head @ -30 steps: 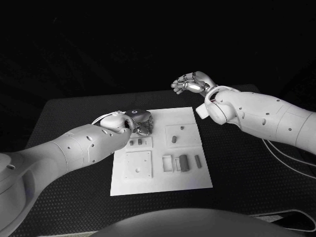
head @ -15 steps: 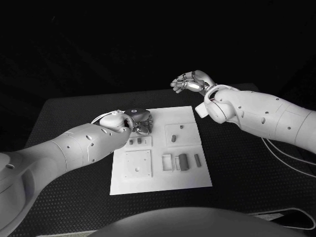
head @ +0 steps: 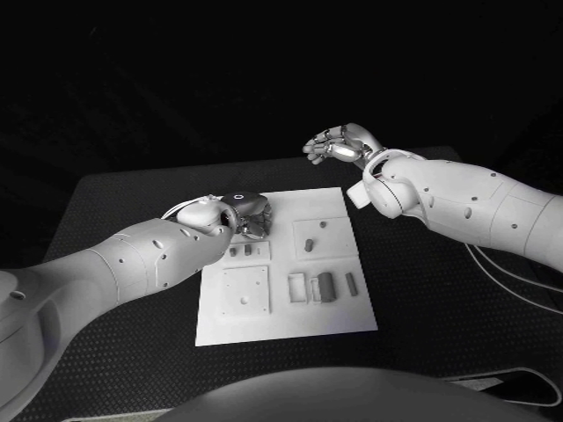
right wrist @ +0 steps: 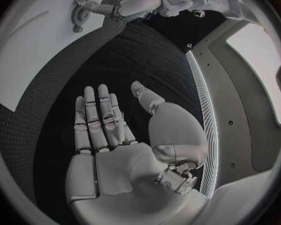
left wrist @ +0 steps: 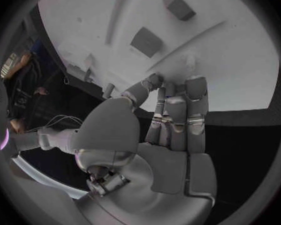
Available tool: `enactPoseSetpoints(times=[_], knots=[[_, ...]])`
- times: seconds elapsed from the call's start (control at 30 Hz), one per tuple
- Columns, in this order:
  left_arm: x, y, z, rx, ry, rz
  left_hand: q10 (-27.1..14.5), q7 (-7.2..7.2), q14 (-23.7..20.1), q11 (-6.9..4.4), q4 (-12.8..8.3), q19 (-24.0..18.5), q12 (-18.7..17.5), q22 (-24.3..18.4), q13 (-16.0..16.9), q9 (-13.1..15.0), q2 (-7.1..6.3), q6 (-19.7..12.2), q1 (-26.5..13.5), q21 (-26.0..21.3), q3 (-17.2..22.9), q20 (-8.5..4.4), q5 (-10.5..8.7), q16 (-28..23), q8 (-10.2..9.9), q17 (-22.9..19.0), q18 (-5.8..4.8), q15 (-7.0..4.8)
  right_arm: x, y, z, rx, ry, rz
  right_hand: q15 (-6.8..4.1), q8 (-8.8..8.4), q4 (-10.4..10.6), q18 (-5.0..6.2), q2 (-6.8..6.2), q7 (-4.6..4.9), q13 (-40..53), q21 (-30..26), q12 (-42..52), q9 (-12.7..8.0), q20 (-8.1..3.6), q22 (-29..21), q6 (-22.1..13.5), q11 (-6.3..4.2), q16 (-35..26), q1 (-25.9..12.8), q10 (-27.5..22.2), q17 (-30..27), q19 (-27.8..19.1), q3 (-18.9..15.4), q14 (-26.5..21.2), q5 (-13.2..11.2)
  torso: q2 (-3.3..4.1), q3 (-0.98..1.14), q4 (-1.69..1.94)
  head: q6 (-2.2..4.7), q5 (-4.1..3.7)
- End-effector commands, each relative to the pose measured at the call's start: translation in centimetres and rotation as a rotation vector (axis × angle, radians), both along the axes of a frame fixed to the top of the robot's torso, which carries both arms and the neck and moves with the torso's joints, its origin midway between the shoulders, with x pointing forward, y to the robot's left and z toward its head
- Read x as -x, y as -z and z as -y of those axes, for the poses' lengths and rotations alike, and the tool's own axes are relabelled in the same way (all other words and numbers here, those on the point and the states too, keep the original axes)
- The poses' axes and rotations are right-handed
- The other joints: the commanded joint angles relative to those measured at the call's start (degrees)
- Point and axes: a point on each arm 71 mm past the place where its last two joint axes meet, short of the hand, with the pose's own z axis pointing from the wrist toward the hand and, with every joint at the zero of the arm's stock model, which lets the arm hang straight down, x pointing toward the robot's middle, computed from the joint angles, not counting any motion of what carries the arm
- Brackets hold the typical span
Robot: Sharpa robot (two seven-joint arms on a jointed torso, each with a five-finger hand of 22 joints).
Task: Assemble the parts on the task board
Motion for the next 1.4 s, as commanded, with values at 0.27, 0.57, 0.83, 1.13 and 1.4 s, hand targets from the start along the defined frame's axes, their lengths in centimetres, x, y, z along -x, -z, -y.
enactPoseSetpoints(times=[0.27, 0.57, 0.83, 1.13, 1.4], knots=[[1.32, 1.75, 0.34, -0.030, 0.049, -0.080, 0.9, -0.20, 0.0, -0.20, 0.1, 0.0, -0.2, 0.2, 0.0, 0.0, 0.95, 0.9, 0.0, -0.3, 0.3, -0.46, -0.23, 0.3, 0.5, -0.3, 7.43, -0.50, 0.00, -0.07, -0.16, 0.002, -0.010, 0.006, 0.23, -0.31, -0.1, 0.98, 0.22, 1.04, 0.0, -0.3, -0.2, -0.1, 0.12, 0.0, -0.5, 0.31, -0.3, -0.4, -0.1, 0.1, -0.2, 0.1, 0.0, -0.1, -0.05, 0.05, 0.09, -0.22, -0.31], [1.36, 1.81, 0.29, -0.031, 0.059, -0.089, 2.1, -0.56, -0.1, -0.66, 0.1, 0.0, 0.2, 0.3, 0.3, 0.2, 1.70, 2.0, 0.4, -0.5, 0.7, -0.68, -0.27, 0.5, 1.0, -0.6, 7.22, -0.95, -0.02, -0.06, -0.19, 0.002, -0.011, 0.005, 0.23, -0.31, -0.1, 0.98, 0.23, 1.05, 0.0, -0.3, -0.2, -0.1, 0.13, 0.0, -0.5, 0.31, -0.3, -0.4, -0.1, 0.1, -0.2, 0.1, 0.0, -0.1, -0.04, 0.06, 0.00, -0.17, -0.31], [1.29, 1.85, 0.11, -0.035, 0.055, -0.090, 2.8, -0.78, -0.1, -0.92, 0.0, 0.0, 0.2, 0.4, 0.5, 0.1, 2.29, 2.5, 1.4, -0.7, 1.9, -0.96, -0.68, 0.5, 1.2, -1.0, 6.94, -1.21, -0.02, -0.06, -0.20, 0.002, -0.011, 0.005, 0.23, -0.32, -0.1, 0.98, 0.23, 1.05, 0.0, -0.3, -0.2, -0.1, 0.13, 0.0, -0.5, 0.31, -0.3, -0.4, -0.1, 0.1, -0.2, 0.1, 0.0, -0.1, -0.01, 0.04, 0.06, -0.13, -0.56], [1.21, 2.07, -0.10, -0.043, 0.043, -0.093, 2.5, -0.60, -0.1, -0.77, 0.1, 0.0, -0.1, 0.4, 0.5, 0.0, 2.06, 2.2, 1.4, -0.9, 2.2, -1.02, -0.81, 0.6, 1.0, -1.2, 6.77, -1.06, -0.03, -0.06, -0.21, 0.002, -0.010, 0.006, 0.23, -0.33, -0.1, 0.98, 0.22, 1.05, 0.0, -0.3, -0.2, -0.1, 0.13, 0.0, -0.5, 0.31, -0.3, -0.4, -0.1, 0.1, -0.2, 0.1, 0.0, -0.1, 0.02, 0.01, 0.03, -0.25, -0.53], [1.30, 2.08, 0.02, -0.032, 0.048, -0.083, 3.0, -0.73, -0.1, -0.86, 0.1, 0.1, 0.0, 0.4, 0.6, 0.0, 2.41, 2.7, 1.4, -1.0, 2.5, -1.09, -0.80, 0.5, 1.2, -1.4, 6.67, -1.14, -0.03, -0.06, -0.26, 0.002, -0.011, 0.007, 0.23, -0.33, -0.1, 0.99, 0.23, 1.05, 0.0, -0.3, -0.3, -0.1, 0.14, 0.0, -0.5, 0.31, -0.3, -0.4, -0.1, 0.1, -0.2, 0.1, 0.0, -0.1, -0.04, 0.04, 0.01, -0.25, -0.53]])
